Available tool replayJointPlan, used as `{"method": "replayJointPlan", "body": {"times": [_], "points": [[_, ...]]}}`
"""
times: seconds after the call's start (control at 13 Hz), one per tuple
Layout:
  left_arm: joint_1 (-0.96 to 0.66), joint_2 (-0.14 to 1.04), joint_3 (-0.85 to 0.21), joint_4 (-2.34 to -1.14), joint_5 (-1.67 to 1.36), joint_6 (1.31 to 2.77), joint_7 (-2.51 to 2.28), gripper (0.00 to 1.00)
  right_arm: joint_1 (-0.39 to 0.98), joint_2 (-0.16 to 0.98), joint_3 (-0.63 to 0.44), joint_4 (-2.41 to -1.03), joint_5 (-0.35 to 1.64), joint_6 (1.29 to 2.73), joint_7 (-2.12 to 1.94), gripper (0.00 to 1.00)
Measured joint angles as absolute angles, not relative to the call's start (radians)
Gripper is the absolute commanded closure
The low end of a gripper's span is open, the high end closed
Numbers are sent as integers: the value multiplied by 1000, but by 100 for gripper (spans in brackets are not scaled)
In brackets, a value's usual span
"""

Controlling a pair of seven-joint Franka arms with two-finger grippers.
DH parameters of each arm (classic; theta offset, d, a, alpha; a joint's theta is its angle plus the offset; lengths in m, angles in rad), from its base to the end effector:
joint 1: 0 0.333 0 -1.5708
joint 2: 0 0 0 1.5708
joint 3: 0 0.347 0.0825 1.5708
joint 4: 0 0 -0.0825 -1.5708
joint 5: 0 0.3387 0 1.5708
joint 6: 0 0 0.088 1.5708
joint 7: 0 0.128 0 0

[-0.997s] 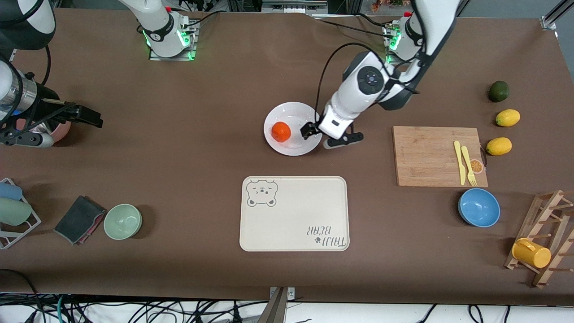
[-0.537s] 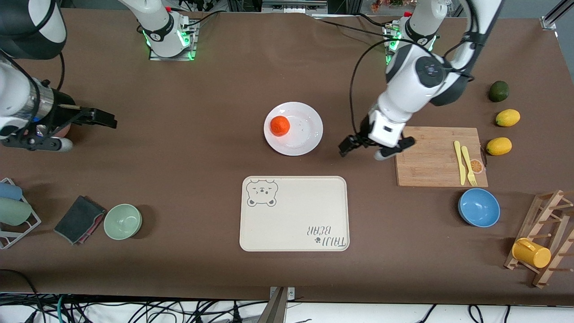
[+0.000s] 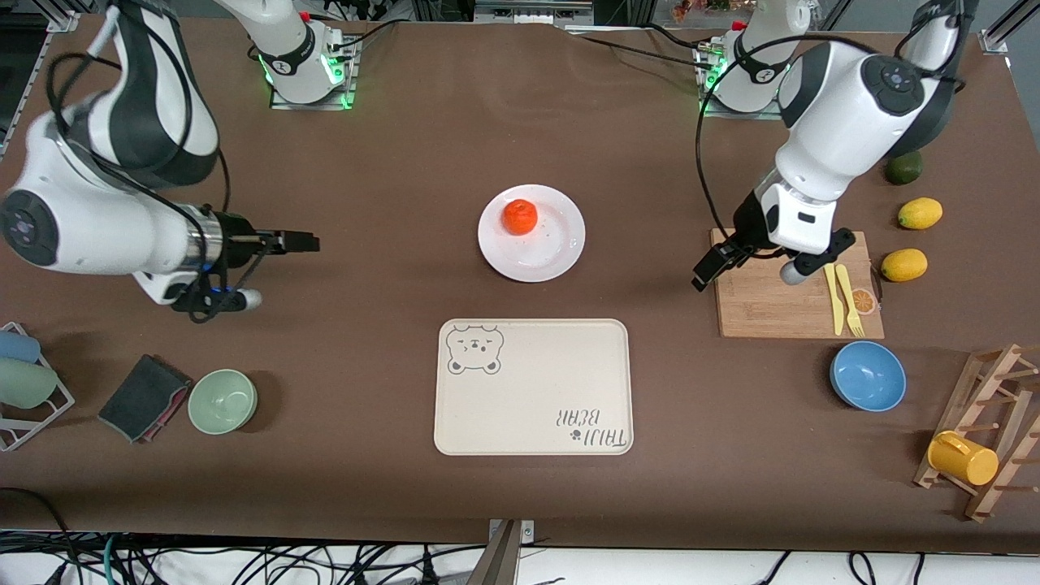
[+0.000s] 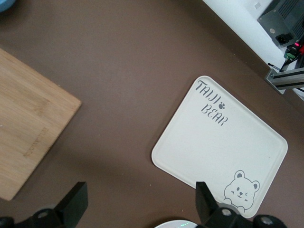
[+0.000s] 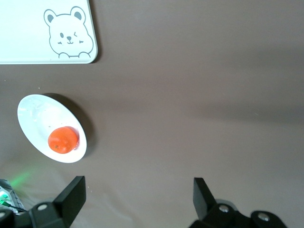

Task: Place orange and plate with both arms
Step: 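Withdraw the left gripper while the right gripper reaches the plate rim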

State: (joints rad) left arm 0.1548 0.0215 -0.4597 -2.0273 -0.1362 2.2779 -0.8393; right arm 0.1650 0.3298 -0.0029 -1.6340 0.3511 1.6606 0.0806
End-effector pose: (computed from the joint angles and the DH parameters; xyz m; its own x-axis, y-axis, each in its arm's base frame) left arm 0.5170 -0.1668 0.4925 0.8134 0.5793 0.0522 0.5504 -0.7956 0.2529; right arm 0.5691 0.1349 0.4393 0.9435 0.0464 -0.3281 -0.0544 -0.9551 -0.2914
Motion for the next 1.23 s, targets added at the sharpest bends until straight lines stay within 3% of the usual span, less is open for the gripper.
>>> {"method": "replayJointPlan", "body": {"times": [0.23,0.77,1.23], "points": [[158,-3,-422,-1909,-23,2076,-830,0,164,332,16,-1768,448,1775,0,0],[179,-7,-223,-1704,-8,1797,-341,0,165,331,95,-2063,766,2033,-316,0],[181,-6,-187,-1634,-8,1662,-153,0,167,399,261,-2130,887,2224,-353,0]]}}
